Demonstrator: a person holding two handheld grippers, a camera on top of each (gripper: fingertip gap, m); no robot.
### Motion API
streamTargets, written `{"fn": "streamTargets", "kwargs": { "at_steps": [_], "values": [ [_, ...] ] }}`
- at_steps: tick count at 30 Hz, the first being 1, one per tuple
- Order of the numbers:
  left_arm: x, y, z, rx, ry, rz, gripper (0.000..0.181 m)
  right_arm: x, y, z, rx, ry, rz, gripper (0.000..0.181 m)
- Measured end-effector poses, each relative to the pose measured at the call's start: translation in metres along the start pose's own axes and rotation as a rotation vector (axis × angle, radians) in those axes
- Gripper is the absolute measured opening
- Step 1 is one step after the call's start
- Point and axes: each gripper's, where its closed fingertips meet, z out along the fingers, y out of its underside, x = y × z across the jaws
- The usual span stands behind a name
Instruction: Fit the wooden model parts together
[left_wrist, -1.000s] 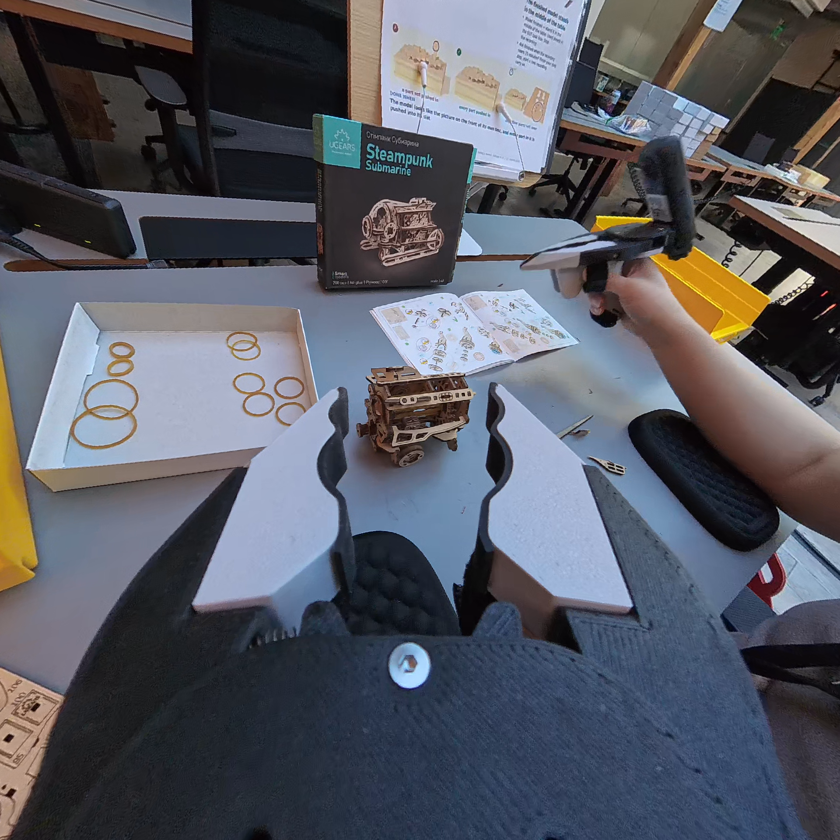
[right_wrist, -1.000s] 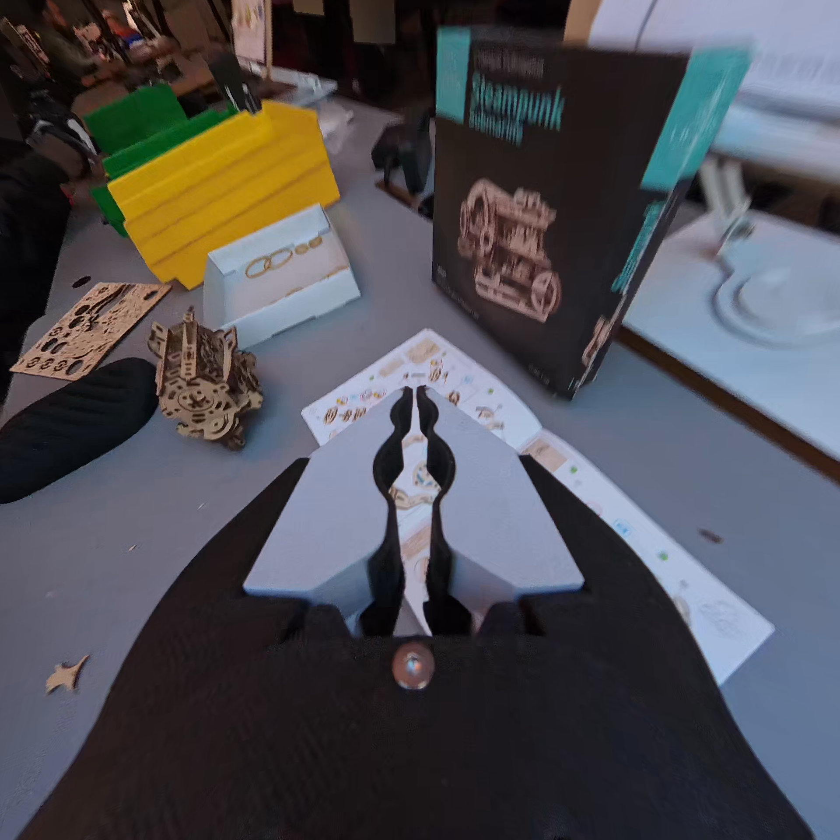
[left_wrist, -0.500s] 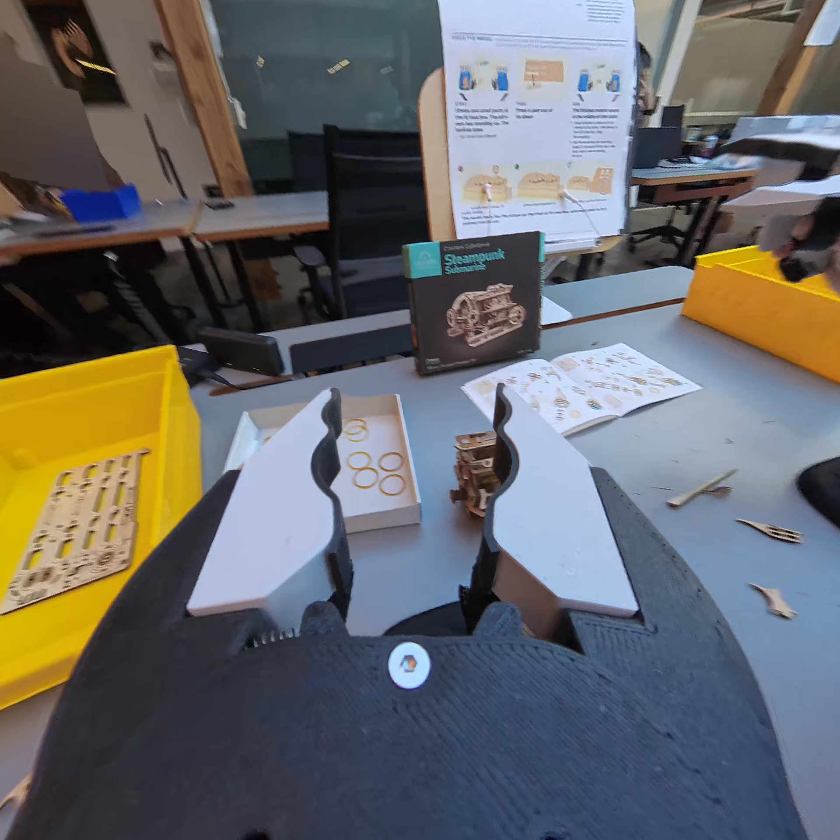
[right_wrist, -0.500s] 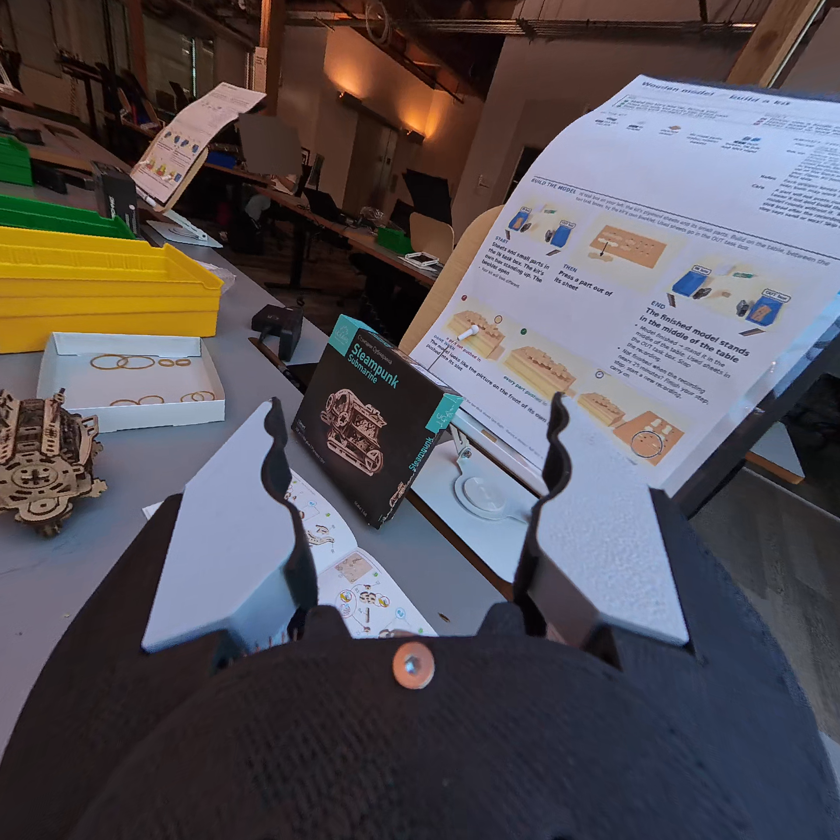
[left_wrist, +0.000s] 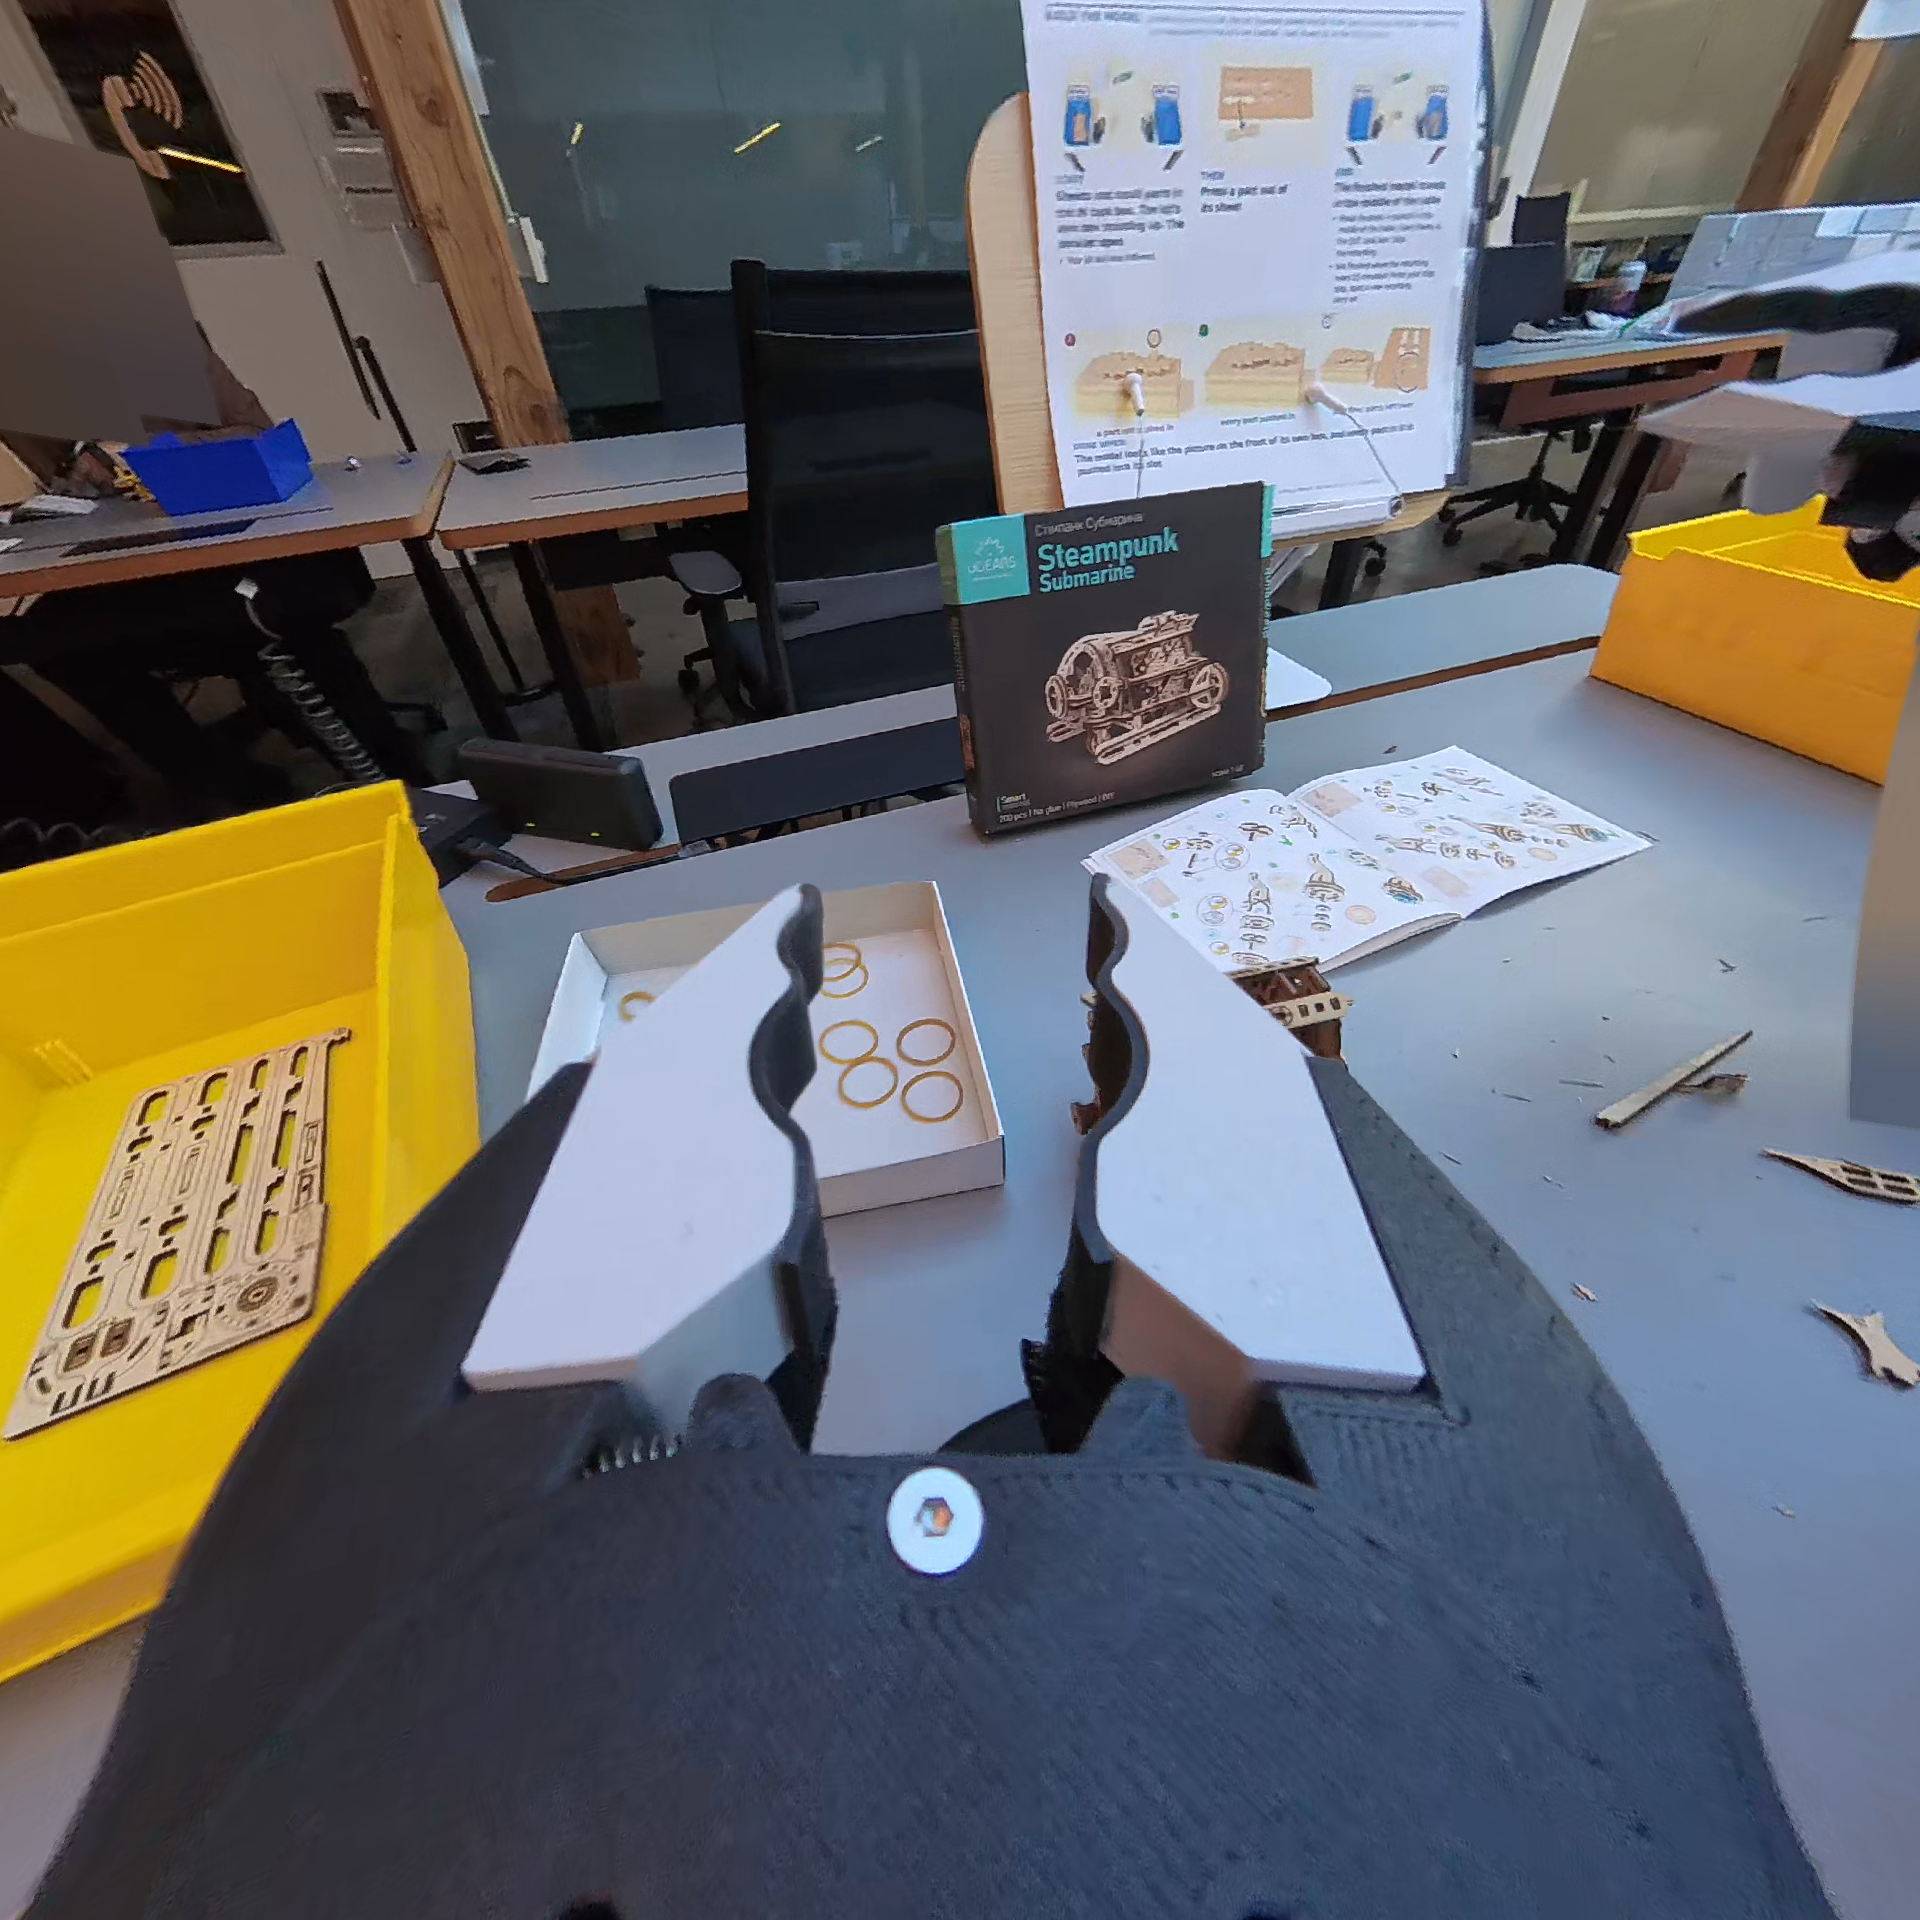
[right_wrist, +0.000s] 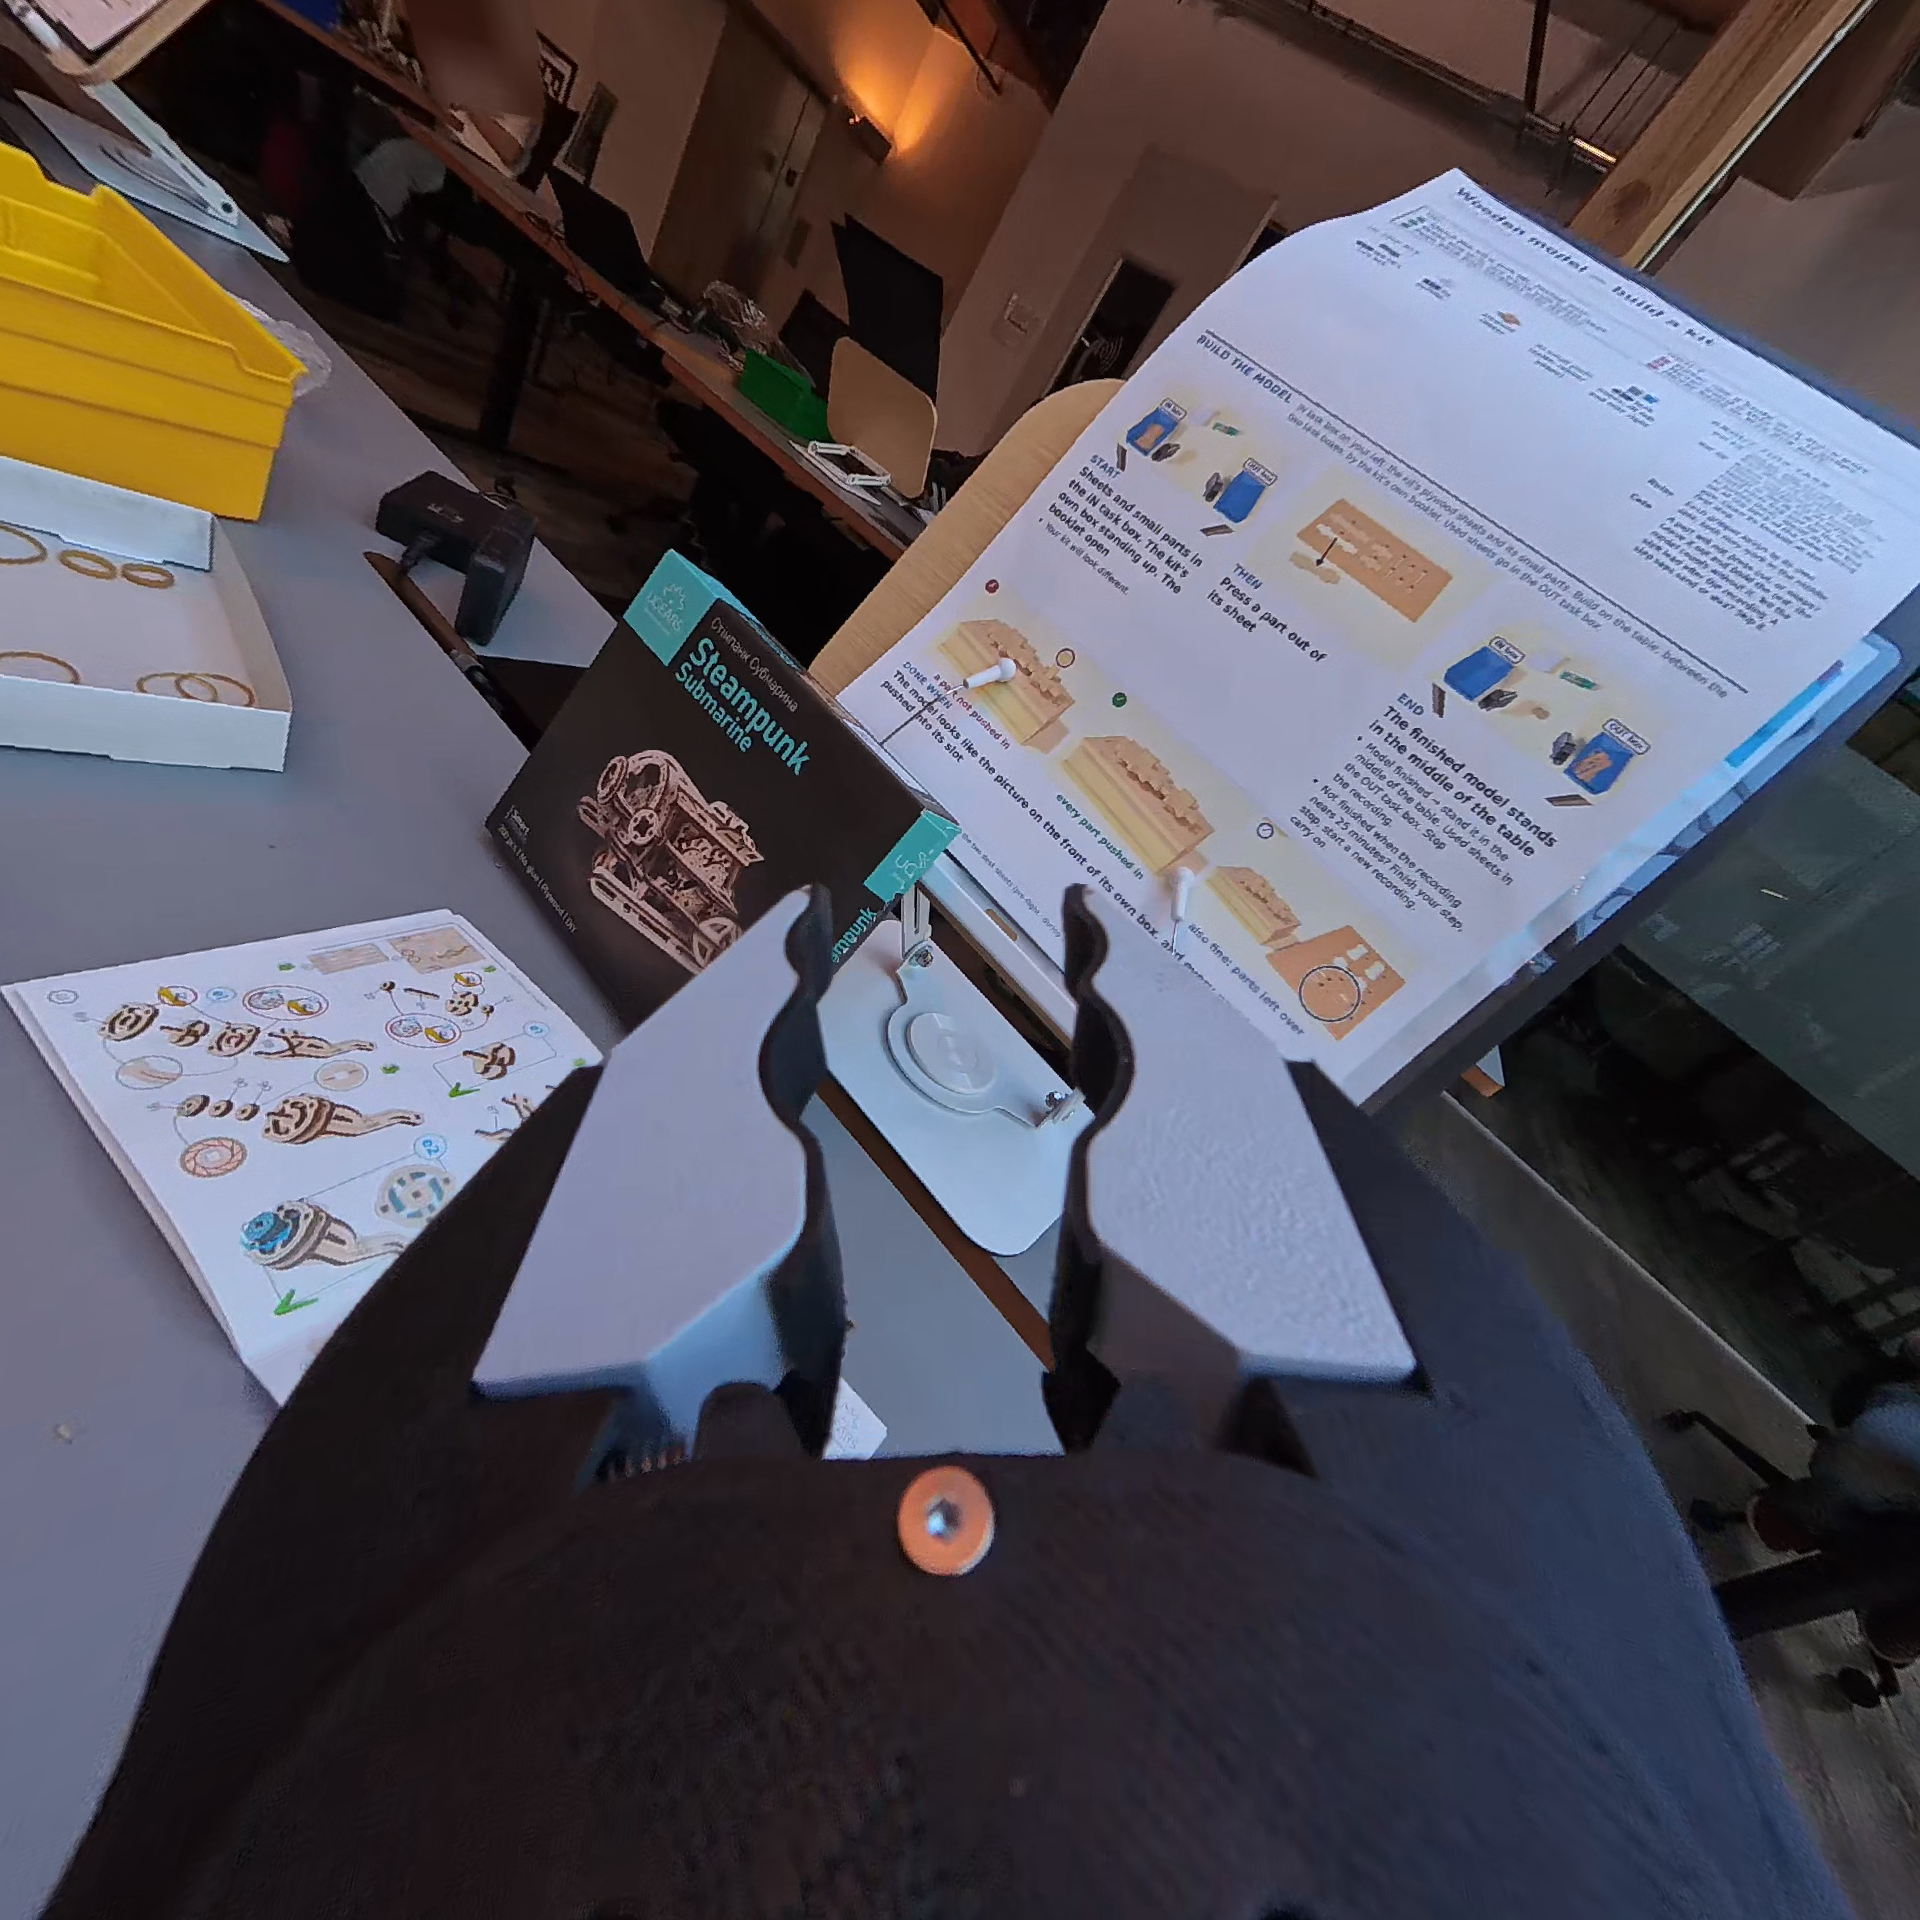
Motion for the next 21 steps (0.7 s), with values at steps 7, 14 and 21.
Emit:
{"fn": "streamTargets", "kwargs": {
  "at_steps": [7,14,21],
  "values": [
    [0.02,-0.032,0.039,0.148,0.121,0.052,0.02,0.011,0.001,-0.008,0.027,0.034,0.01,0.005],
    [0.023,-0.052,0.075,0.235,0.069,0.115,0.0,0.016,0.004,-0.011,0.023,0.031,0.043,0.0],
    [0.01,-0.034,0.073,0.22,0.08,-0.007,0.0,0.004,0.012,0.0,0.008,-0.011,0.067,0.006]
  ]
}}
